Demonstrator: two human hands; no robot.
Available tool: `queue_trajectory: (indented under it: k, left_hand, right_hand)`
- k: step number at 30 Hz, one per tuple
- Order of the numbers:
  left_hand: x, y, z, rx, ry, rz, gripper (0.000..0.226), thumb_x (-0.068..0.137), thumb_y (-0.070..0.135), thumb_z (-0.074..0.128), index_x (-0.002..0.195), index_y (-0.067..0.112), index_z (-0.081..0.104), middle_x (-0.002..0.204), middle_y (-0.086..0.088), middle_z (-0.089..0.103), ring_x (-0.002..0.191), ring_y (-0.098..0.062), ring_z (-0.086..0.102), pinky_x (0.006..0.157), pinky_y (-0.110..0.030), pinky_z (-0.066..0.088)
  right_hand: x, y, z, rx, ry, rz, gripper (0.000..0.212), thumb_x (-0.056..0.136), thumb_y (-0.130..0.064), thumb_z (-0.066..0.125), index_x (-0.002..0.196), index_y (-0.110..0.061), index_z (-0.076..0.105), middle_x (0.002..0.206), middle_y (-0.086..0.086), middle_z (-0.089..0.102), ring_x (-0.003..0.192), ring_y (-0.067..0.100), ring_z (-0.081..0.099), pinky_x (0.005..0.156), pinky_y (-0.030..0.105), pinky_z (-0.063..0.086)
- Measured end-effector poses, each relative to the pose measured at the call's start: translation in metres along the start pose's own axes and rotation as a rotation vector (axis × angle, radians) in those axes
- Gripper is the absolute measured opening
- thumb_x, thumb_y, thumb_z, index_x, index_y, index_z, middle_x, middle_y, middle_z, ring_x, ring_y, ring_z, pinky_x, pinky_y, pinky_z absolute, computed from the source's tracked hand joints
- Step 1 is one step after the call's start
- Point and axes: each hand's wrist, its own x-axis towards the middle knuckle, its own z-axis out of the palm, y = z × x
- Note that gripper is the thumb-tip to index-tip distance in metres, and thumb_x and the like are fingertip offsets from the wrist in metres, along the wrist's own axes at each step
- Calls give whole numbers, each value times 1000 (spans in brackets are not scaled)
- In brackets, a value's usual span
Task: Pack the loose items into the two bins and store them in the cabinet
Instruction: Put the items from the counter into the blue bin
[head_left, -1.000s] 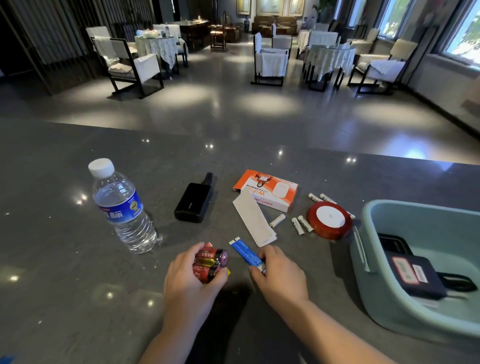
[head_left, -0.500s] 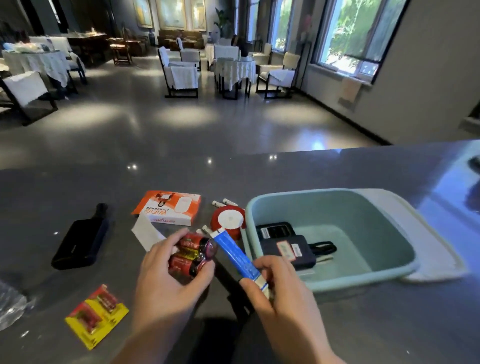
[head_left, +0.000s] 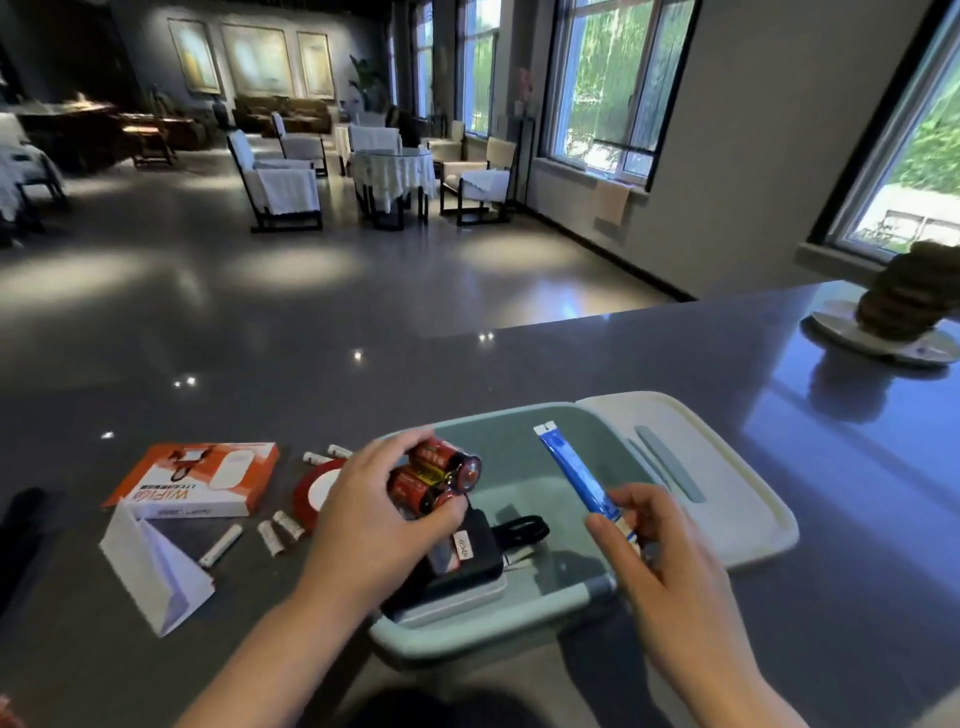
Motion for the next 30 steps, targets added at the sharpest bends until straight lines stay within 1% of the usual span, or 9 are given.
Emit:
queue_trajectory:
  k: [5,8,10,13,15,19,23,27,30]
  left_hand:
    - [48,-5,18,227,-222,20,64,61,51,69,122,42,52,115,20,54,109,-4,50,95,-29,42]
    - [62,-19,27,433,-364,32,65,62,46,68,125,37,52,121,16,57,112,-5,51,95,-23,40]
    - [64,-29,32,512,-428,7,64,61,46,64,124,36,51,120,14,57,113,-7,51,96,-27,42]
    - [65,-33,34,562,-477,-64,52,63,44,63,114,36,53,111,13,56,105,-8,52,90,-32,47]
    - [65,-32,35,568,-480,-120,42,68,39,64,109,35,55,108,11,57,100,-9,54,86,-32,48]
    - [63,-35,39,681,-472,-137,36,74,28,59,110,32,57,109,6,60,104,-17,56,81,-32,48]
    - [60,-39,40,729,-447,-75,37,75,20,60,111,28,62,110,6,55,111,-17,49,87,-35,47]
    - [57,-41,39,753,-386,-4,37,75,15,66,110,27,66,118,10,46,117,-12,39,96,-31,42]
    - [56,-39,38,777,-287,8,31,82,17,62,109,31,66,111,11,52,111,-13,45,88,-27,40]
  right_hand:
    - [26,15,1,-21,-28,-21,14,84,-36,68,90,-37,55,82,-9,60,72,8,53,61,16,39]
    - [40,17,5,-32,-71,-53,14,84,-38,67,88,-41,53,83,-11,59,81,4,53,63,16,38]
    - [49,15,11,-33,-114,-81,13,84,-40,66,88,-41,53,86,-14,59,86,-1,53,66,17,40]
    - [60,14,22,-45,-211,-105,12,84,-43,63,90,-40,53,88,-14,59,87,-2,53,69,18,43]
    - [66,15,29,-65,-269,-136,11,85,-44,62,90,-41,53,87,-13,57,85,-1,52,69,20,44]
    - [77,19,34,-148,-378,-180,11,86,-42,62,90,-38,53,87,-14,54,81,1,52,70,21,44]
    - [101,28,29,-298,-429,-255,15,86,-41,64,95,-33,55,85,-17,49,78,4,50,66,17,39]
    - [125,34,32,-573,-501,-331,16,90,-45,57,102,-35,53,95,-16,48,93,6,49,70,22,32]
    - [138,38,46,-676,-551,-389,18,90,-40,57,105,-30,56,103,-12,51,103,11,51,72,24,36]
